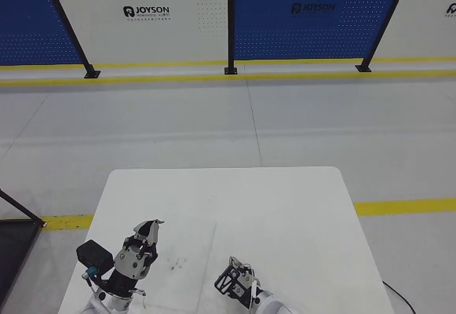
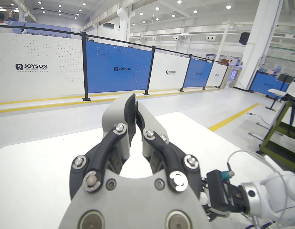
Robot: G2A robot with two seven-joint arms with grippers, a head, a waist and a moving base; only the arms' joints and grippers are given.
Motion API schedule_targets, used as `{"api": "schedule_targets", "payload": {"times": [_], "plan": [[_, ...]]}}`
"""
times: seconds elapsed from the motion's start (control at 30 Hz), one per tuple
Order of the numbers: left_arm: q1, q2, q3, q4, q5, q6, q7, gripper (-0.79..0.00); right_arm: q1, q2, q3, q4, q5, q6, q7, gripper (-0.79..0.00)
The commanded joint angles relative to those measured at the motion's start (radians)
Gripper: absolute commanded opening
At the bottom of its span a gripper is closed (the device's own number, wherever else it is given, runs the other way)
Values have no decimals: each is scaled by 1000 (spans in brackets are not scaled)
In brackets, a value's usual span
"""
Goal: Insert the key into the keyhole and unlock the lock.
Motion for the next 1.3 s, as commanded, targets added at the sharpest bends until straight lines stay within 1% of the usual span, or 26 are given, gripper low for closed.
{"api": "schedule_targets", "payload": {"times": [0.0,0.03,0.1,0.13,0.2,0.33,0.4,0.5,0.6,0.63,0.67,0.7,0.87,0.93,1.0,1.1,1.17,1.2,1.27], "plan": [[0,0,0,0,0,0,0,-785,0,-1,1,4,8,8,-5,-413],[0,0,0,0,0,0,0,-785,1,-1,1,7,12,11,-6,-425],[0,0,0,0,0,0,0,-785,4,-3,0,11,18,22,-8,-511],[0,0,0,0,0,0,0,-785,7,-5,-1,15,22,25,-9,-523],[0,0,0,0,0,0,0,-785,13,-7,-4,24,34,31,-13,-505],[0,0,0,0,0,0,0,-785,26,-13,-10,44,51,41,-14,-505],[0,0,0,0,0,0,0,-785,32,-15,-13,52,56,45,-12,-545],[0,0,0,0,0,0,0,-785,40,-19,-17,62,64,53,-10,-545],[0,0,0,0,0,0,0,-785,46,-22,-19,71,71,67,-9,-570],[0,0,0,0,0,0,0,-785,47,-23,-19,73,73,70,-10,-606],[0,0,0,0,0,0,0,-785,48,-24,-19,76,76,71,-10,-677],[0,0,0,0,0,0,0,-785,49,-24,-19,77,78,73,-11,-776],[0,0,0,0,0,0,0,-785,43,-25,-10,65,102,82,-58,-785],[0,0,0,0,0,0,0,-785,30,-23,2,39,134,74,-120,-785],[0,0,0,0,0,0,0,-785,12,-19,20,9,187,46,-207,-785],[-16,-2,9,3,-33,8,-4,-785,-12,-11,60,-23,290,-34,-365,-785],[-27,-4,16,7,-68,-3,12,-785,-25,-6,79,-38,355,-119,-476,-785],[-31,-5,19,8,-64,0,29,-785,-29,-2,84,-38,383,-178,-529,-785],[-32,-9,49,14,-109,-37,67,-785,-27,4,93,-38,436,-318,-632,-785]]}}
